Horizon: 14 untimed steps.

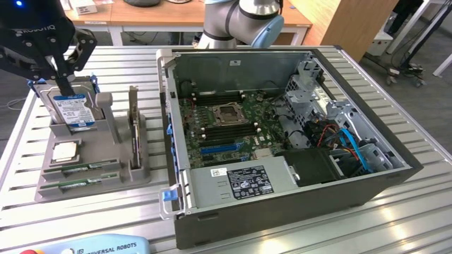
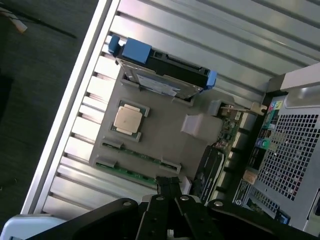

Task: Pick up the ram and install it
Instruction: 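Pick up the ram and move it above insertion slot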

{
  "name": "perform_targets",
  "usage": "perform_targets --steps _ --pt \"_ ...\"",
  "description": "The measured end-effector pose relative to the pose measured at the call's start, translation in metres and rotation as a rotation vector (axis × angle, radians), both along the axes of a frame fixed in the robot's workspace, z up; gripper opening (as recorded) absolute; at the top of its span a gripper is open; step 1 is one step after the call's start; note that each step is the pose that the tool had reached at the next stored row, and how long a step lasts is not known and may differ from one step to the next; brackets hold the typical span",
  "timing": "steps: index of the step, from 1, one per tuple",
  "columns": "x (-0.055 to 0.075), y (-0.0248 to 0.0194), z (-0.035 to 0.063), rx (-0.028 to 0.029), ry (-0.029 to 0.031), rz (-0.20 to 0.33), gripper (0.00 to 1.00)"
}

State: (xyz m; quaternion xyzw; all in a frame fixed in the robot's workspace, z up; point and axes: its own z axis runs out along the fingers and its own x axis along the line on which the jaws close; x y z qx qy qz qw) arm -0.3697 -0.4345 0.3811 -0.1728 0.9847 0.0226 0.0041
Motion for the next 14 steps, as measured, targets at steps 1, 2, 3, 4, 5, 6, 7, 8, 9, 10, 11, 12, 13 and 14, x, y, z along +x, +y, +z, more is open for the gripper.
perform_targets --steps 1,2,3,4,5,6,7,8,9,10,11,12,13,14 --pt "0.0 0.0 0.0 0.0 -0.0001 0.013 0.1" --pt "0.0 0.0 0.0 0.0 0.0 0.025 0.1" --pt "0.0 0.0 -0.0001 0.0 0.0 0.037 0.1" --pt "0.0 0.0 -0.0001 0.0 0.0 0.05 0.1" --pt "0.0 0.0 -0.0001 -0.0001 0.0 0.063 0.1" --pt "0.0 0.0 -0.0001 -0.0001 0.0 0.076 0.1" --pt "0.0 0.0 -0.0002 -0.0001 -0.0001 0.088 0.1" --pt "0.0 0.0 -0.0002 0.0 0.0 0.1 0.1" --pt "0.0 0.0 -0.0003 0.0 0.0 0.112 0.1" --pt "0.0 0.0 -0.0003 0.0 0.0 0.125 0.1" --pt "0.0 0.0 -0.0003 0.0 0.0 0.138 0.1" --pt "0.0 0.0 -0.0003 0.0 0.0 0.15 0.1" --pt "0.0 0.0 -0.0004 0.0 0.0 0.161 0.1" --pt "0.0 0.0 -0.0004 -0.0001 0.0 0.173 0.1"
